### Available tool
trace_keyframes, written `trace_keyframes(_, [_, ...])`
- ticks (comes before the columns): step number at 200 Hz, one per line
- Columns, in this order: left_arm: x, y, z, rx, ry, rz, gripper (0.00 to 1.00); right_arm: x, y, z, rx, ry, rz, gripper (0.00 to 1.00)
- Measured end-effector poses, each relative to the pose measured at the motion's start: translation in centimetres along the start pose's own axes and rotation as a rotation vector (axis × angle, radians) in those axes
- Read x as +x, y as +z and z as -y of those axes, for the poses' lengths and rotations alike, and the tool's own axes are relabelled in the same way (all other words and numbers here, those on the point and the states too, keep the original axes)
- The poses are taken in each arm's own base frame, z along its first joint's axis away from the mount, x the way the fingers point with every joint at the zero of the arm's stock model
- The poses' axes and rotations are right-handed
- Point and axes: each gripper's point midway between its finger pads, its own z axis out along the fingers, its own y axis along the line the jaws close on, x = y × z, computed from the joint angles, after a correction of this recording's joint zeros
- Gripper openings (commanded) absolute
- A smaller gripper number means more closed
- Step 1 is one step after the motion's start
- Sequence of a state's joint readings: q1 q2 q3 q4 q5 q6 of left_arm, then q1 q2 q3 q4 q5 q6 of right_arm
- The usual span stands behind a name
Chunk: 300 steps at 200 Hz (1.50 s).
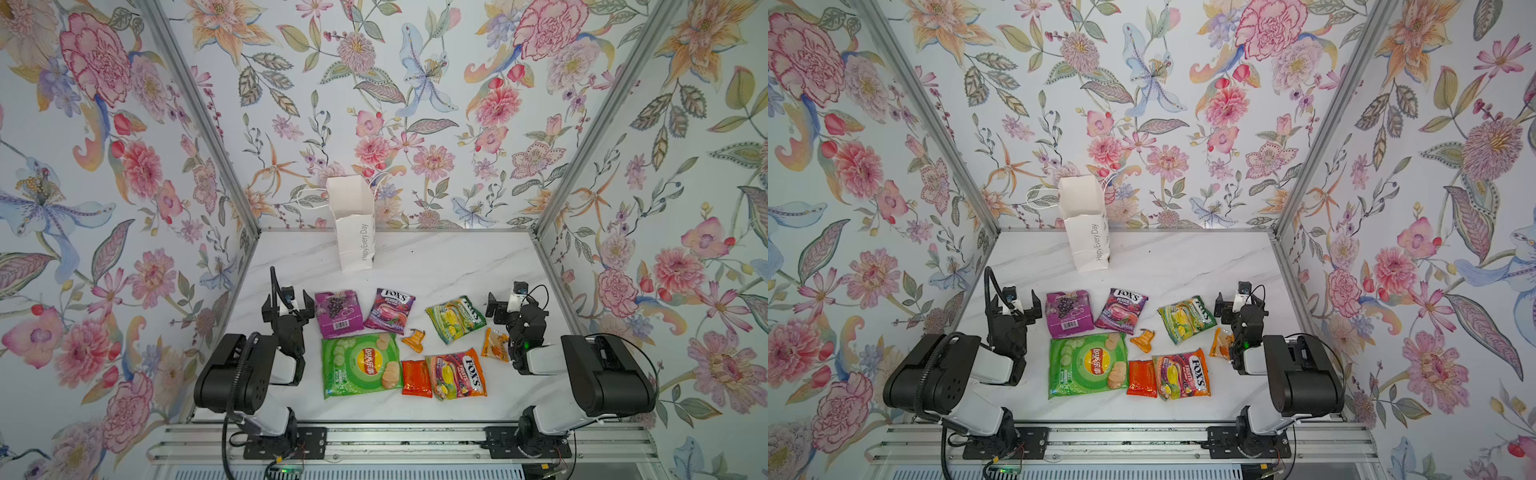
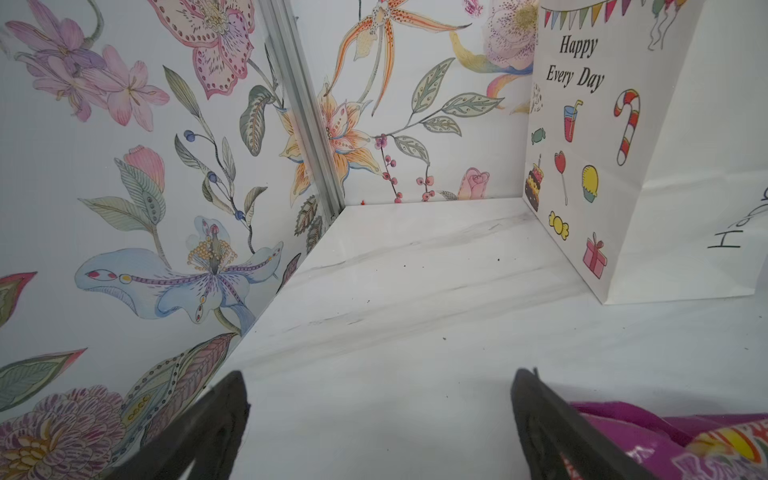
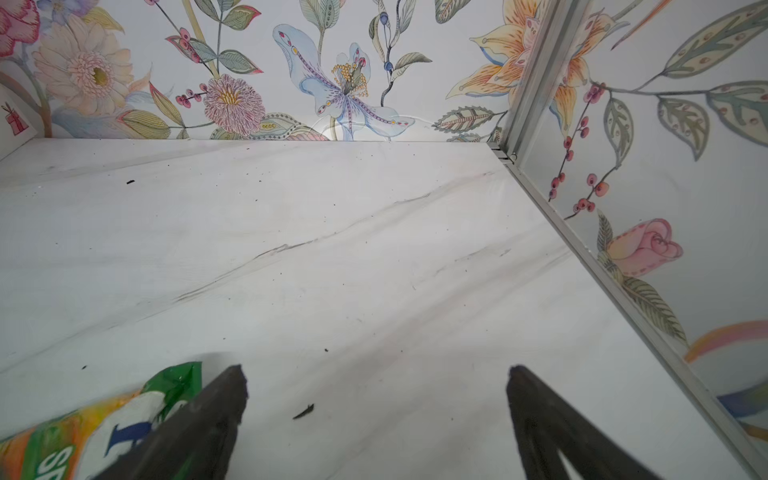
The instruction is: Place the snacks into the paper bag
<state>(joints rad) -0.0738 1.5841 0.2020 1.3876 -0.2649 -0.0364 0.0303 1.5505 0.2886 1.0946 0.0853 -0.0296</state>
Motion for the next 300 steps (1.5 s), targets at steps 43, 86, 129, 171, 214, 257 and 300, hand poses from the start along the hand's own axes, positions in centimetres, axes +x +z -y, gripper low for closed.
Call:
trace_keyframes(43, [0.0, 0.0, 0.0, 0.0, 0.0, 0.0, 0.99, 0.0, 0.0, -0.1, -0.003, 0.0, 0.0, 0.99])
trace_keyframes(86, [0.0, 0.0, 0.0, 0.0, 0.0, 0.0, 0.99, 0.0, 0.0, -0.1, -0.008, 0.0, 0.0, 0.99])
trace_keyframes(129, [0.0, 0.0, 0.0, 0.0, 0.0, 0.0, 0.99, 0.0, 0.0, -0.2, -0.011, 0.0, 0.0, 0.99])
trace_keyframes(171, [0.0, 0.0, 0.0, 0.0, 0.0, 0.0, 0.99, 0.0, 0.0, -0.2, -0.011, 0.0, 0.0, 0.99])
trace_keyframes(214, [-0.1, -0.1, 0.4, 0.023, 0.007, 0.008, 0.99, 0.0, 0.0, -0.2, -0.011, 0.0, 0.001, 0.99])
trace_keyframes(257, [-2.0, -3.0, -0.4, 0.042, -0.003, 0.088, 1.0, -0.2, -0.6, -0.5, -0.008, -0.016, 0.014, 0.99])
trace_keyframes(300, [-7.5, -4.1, -0.1, 0.053, -0.051, 0.186, 1.0, -3.9, -3.8, -2.7, -0.038, -0.08, 0.137, 0.99])
